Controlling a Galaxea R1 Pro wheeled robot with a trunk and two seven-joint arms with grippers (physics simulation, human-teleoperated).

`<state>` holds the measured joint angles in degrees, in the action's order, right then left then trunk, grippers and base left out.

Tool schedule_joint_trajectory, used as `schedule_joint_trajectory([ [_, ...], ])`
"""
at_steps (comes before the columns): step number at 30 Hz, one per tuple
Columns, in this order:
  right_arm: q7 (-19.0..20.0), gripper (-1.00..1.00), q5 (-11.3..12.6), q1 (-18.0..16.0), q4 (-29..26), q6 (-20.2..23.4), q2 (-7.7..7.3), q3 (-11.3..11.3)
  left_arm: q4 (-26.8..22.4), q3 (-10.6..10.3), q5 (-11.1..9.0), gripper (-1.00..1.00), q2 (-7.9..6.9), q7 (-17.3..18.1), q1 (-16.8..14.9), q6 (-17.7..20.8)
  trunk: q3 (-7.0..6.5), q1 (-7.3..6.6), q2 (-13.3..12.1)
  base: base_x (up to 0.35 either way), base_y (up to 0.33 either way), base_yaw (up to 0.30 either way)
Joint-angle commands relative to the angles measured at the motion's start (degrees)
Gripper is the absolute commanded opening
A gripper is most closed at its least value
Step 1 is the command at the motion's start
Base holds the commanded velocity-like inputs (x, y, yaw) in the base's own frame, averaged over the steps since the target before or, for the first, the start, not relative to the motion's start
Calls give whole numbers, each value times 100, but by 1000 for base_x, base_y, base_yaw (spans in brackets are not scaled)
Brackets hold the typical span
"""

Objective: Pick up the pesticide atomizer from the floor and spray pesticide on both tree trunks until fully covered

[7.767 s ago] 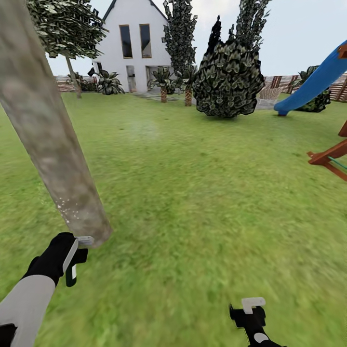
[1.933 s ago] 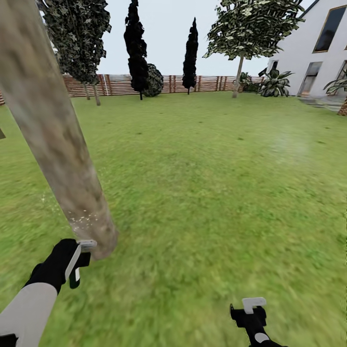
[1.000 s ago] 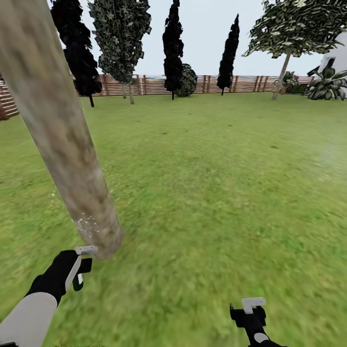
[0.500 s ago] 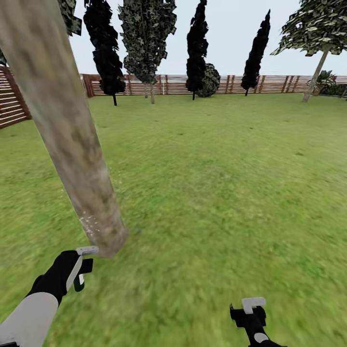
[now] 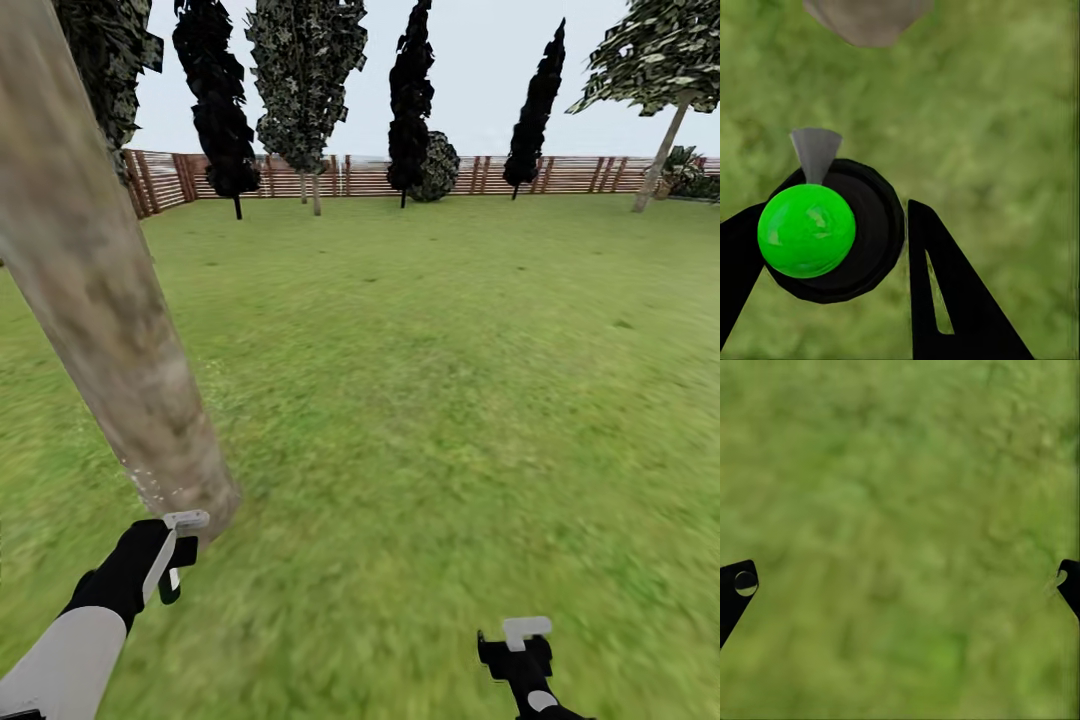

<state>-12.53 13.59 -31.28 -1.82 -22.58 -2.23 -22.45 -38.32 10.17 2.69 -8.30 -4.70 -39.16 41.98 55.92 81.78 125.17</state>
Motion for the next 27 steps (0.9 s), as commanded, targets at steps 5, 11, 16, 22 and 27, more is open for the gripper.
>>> schedule_joint_trajectory([
  [5, -13, 100, 47, 0, -3, -9, 4, -49, -3, 12, 30, -100, 4, 5, -4, 30, 5, 1, 2, 181, -269, 247],
  [11, -13, 100, 47, 0, -3, -9, 4, -49, 0, 12, 30, -100, 4, 5, -4, 30, 5, 1, 2, 181, -269, 276],
  [16, -13, 100, 47, 0, -3, -9, 4, -50, 0, 12, 30, -100, 4, 5, -4, 30, 5, 1, 2, 181, -269, 276],
  [22, -13, 100, 47, 0, -3, -9, 4, -50, 0, 12, 30, -100, 4, 5, -4, 30, 5, 1, 2, 181, -269, 276],
  [27, -13, 100, 47, 0, -3, -9, 4, -50, 0, 12, 30, -100, 4, 5, -4, 30, 5, 1, 2, 181, -269, 276],
])
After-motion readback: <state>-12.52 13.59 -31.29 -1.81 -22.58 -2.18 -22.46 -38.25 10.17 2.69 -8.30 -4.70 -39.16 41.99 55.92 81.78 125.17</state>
